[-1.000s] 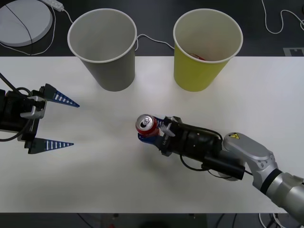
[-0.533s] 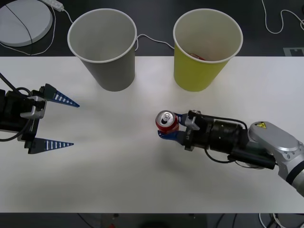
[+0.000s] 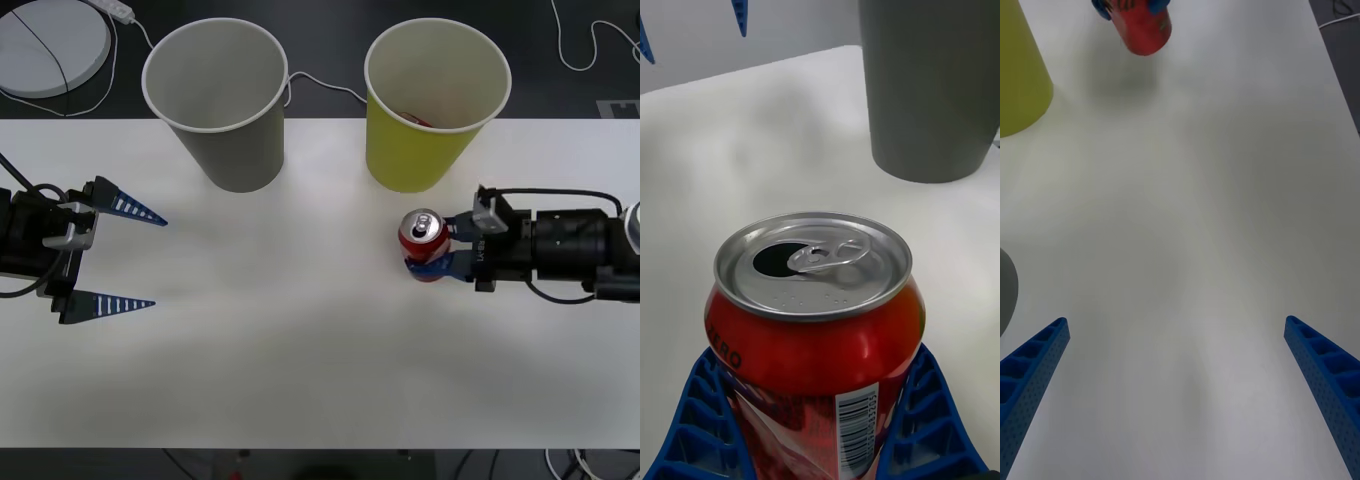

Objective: Put the can into the green bin and the plastic bottle into the gray bin

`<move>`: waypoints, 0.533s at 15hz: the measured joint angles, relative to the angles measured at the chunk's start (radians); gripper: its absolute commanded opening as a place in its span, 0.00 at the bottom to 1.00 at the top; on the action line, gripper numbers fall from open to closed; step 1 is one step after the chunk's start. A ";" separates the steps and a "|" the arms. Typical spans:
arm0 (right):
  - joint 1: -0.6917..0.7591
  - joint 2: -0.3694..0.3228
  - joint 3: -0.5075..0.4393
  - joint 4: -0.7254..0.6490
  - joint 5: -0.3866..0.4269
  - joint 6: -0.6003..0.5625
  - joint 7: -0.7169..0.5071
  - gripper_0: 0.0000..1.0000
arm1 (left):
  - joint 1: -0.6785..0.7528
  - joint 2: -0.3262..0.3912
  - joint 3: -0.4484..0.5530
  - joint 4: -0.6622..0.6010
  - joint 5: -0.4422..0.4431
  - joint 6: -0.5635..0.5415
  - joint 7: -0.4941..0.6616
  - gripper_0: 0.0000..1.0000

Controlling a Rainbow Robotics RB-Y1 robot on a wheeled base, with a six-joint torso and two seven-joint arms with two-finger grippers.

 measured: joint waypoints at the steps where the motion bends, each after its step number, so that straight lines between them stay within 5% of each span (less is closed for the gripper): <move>1: 0.016 -0.015 -0.054 -0.050 0.052 -0.039 -0.079 0.00 | 0.000 0.000 0.000 0.000 0.000 0.000 0.000 1.00; 5: 0.062 -0.062 -0.273 -0.271 0.215 -0.239 -0.427 0.00 | 0.000 0.000 0.000 0.000 0.000 0.000 0.000 1.00; 8: 0.064 -0.114 -0.375 -0.361 0.231 -0.349 -0.625 0.00 | 0.000 0.000 0.000 0.000 0.000 0.000 0.000 1.00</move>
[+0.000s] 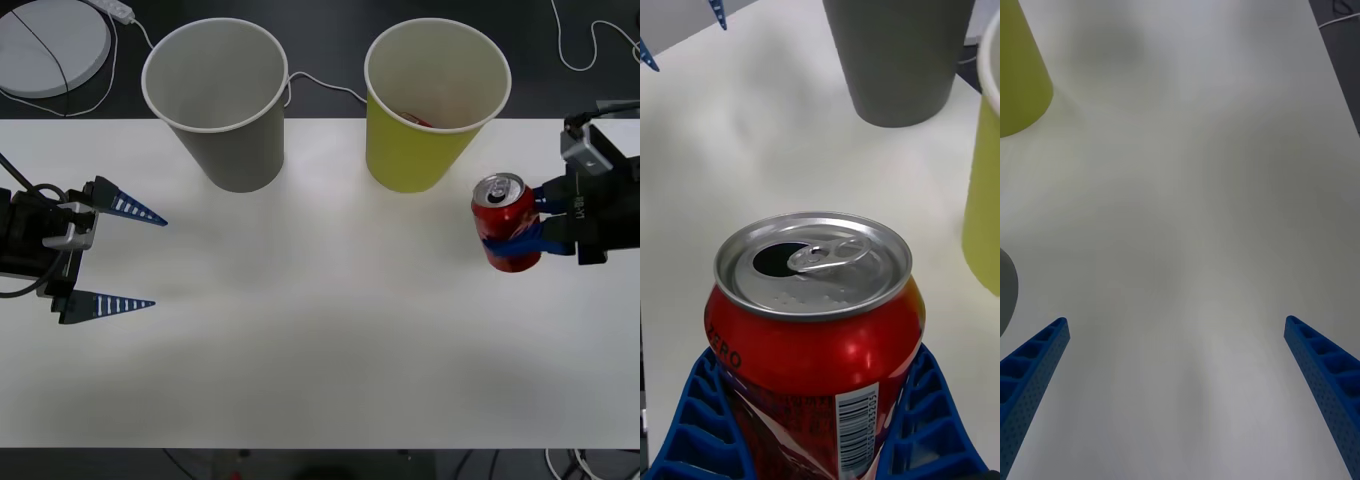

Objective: Put the can into the green bin and the plastic bottle into the gray bin

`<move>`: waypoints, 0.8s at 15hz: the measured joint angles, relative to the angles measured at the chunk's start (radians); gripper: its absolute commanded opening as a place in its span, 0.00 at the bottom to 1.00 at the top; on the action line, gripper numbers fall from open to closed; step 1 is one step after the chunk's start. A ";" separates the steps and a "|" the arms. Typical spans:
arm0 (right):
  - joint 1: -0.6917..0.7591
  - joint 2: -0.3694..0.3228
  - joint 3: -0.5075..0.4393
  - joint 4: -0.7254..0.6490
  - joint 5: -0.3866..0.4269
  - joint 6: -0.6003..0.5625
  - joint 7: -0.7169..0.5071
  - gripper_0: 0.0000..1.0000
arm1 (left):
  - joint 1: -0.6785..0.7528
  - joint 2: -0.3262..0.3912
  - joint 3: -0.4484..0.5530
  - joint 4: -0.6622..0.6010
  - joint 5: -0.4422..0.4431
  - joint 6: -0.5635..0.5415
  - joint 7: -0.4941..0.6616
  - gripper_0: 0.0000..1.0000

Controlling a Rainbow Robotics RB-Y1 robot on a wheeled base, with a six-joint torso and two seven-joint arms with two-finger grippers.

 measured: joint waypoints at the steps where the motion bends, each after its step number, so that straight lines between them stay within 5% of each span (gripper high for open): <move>1: -0.001 -0.026 -0.019 -0.020 -0.001 -0.014 -0.052 0.00 | 0.000 0.000 0.000 0.000 0.000 0.000 0.000 1.00; 7: -0.040 -0.219 -0.063 -0.053 -0.034 -0.022 -0.350 0.00 | 0.000 0.000 0.000 0.000 0.000 0.000 0.000 1.00; 12: -0.214 -0.260 -0.032 -0.053 0.064 -0.083 -0.564 0.00 | 0.000 0.000 0.000 0.000 0.000 0.000 0.000 1.00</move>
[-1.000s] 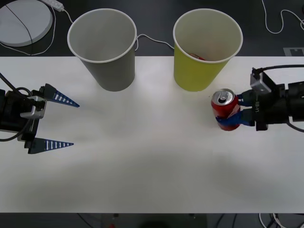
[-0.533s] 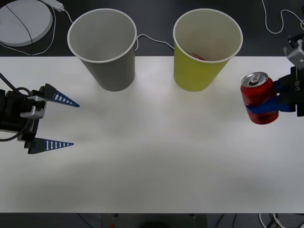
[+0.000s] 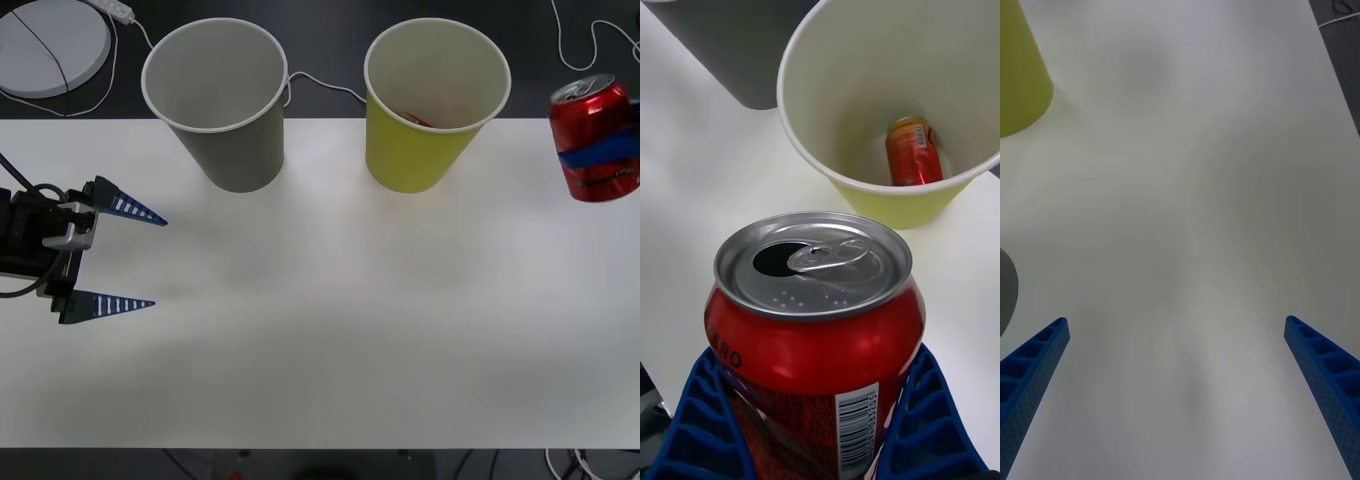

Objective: Put the can into the green bin and the plastic bottle into the gray bin

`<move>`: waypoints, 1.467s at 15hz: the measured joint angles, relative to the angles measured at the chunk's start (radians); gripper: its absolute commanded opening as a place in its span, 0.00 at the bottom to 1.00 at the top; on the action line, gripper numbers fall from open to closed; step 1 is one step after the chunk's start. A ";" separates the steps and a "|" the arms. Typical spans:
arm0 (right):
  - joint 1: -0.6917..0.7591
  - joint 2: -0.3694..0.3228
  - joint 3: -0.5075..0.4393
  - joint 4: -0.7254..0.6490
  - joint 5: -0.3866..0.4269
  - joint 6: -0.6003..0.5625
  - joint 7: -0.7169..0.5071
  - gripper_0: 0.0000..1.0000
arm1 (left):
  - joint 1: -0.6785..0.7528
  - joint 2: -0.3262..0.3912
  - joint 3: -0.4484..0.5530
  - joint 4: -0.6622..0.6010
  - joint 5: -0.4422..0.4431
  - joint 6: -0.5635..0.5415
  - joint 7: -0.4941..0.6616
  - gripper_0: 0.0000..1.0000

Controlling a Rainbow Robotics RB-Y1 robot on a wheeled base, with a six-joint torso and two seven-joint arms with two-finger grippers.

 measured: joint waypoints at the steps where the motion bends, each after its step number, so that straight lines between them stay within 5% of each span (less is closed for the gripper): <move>1: -0.060 0.000 0.034 0.000 0.034 -0.022 -0.035 0.00 | 0.000 0.000 0.000 0.000 0.000 0.000 0.000 1.00; 11: -0.677 0.132 0.522 0.415 0.173 -0.035 -0.091 0.00 | 0.000 0.000 0.000 0.000 0.000 0.000 0.000 1.00; 19: -0.823 0.325 0.562 0.616 0.394 -0.023 -0.087 0.00 | 0.000 0.000 0.000 0.000 0.000 0.000 0.000 1.00; 20: -0.827 0.327 0.575 0.617 0.398 -0.014 -0.087 0.03 | 0.000 0.000 0.000 0.000 0.000 0.000 0.000 1.00; 21: -0.830 0.327 0.585 0.617 0.398 -0.008 -0.086 0.19 | 0.000 0.000 0.000 0.000 0.000 0.000 0.000 1.00; 22: -0.830 0.327 0.588 0.617 0.397 -0.007 -0.079 0.46 | 0.000 0.000 0.000 0.000 0.000 0.000 0.000 1.00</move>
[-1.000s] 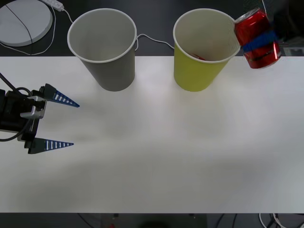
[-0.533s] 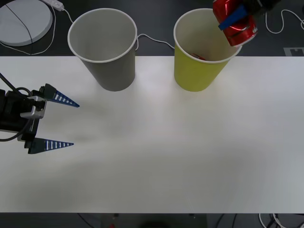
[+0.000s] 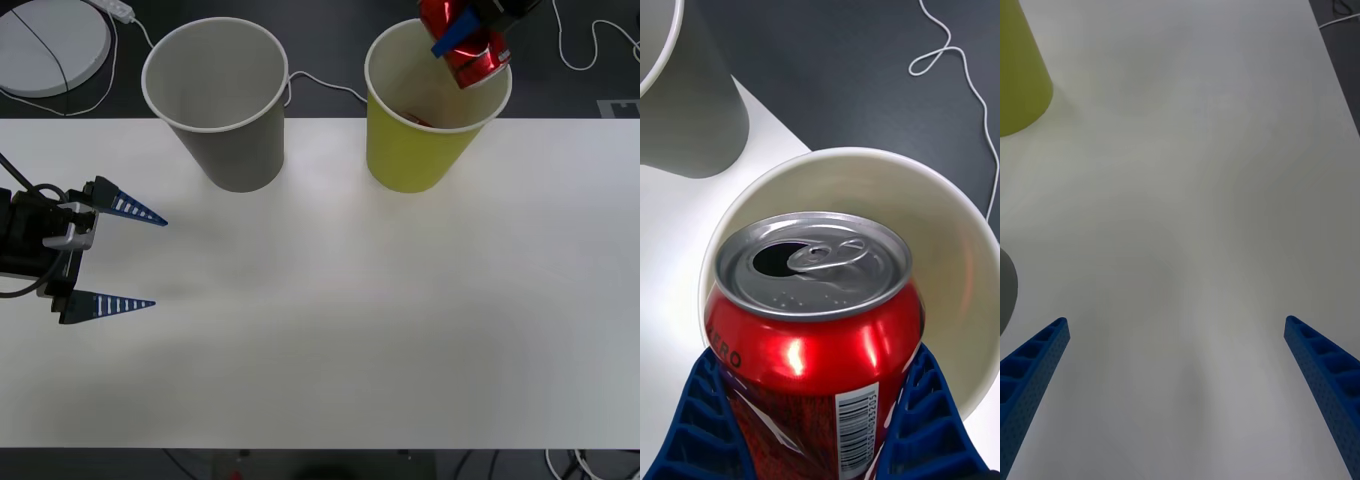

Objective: Put the can into the green bin and the plastic bottle into the gray bin

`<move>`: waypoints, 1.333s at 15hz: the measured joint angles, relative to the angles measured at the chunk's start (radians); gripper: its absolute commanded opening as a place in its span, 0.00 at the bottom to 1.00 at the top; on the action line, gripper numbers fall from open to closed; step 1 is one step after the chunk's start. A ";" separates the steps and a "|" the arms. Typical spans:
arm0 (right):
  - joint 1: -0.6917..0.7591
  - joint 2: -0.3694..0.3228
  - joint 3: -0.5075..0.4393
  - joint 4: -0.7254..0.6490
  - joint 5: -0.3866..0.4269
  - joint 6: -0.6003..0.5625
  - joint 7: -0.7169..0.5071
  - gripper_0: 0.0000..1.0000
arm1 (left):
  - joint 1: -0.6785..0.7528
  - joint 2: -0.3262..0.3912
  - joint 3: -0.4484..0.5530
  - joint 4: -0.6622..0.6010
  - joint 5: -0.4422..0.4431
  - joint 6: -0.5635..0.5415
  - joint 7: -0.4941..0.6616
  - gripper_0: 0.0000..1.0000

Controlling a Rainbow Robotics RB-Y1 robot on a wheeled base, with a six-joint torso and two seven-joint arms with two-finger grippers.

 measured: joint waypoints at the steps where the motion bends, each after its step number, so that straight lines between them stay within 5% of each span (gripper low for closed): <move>1: -0.001 0.000 0.001 0.000 -0.001 0.000 0.014 0.85 | 0.000 0.000 0.000 0.000 0.000 0.000 0.000 1.00; 2: -0.003 0.000 0.002 0.000 -0.002 0.001 0.032 1.00 | 0.000 0.000 0.000 0.000 0.000 0.000 0.000 1.00; 8: -0.003 -0.026 0.001 -0.015 -0.041 -0.020 0.079 1.00 | 0.000 0.000 0.000 0.000 0.000 0.000 0.000 1.00; 12: 0.030 -0.118 -0.011 -0.058 -0.196 -0.040 0.133 1.00 | 0.000 0.000 0.000 0.000 0.000 0.000 0.000 1.00; 20: 0.435 -0.270 -0.356 -0.445 -0.405 -0.041 0.184 1.00 | 0.000 0.000 0.000 0.000 0.000 0.000 0.000 1.00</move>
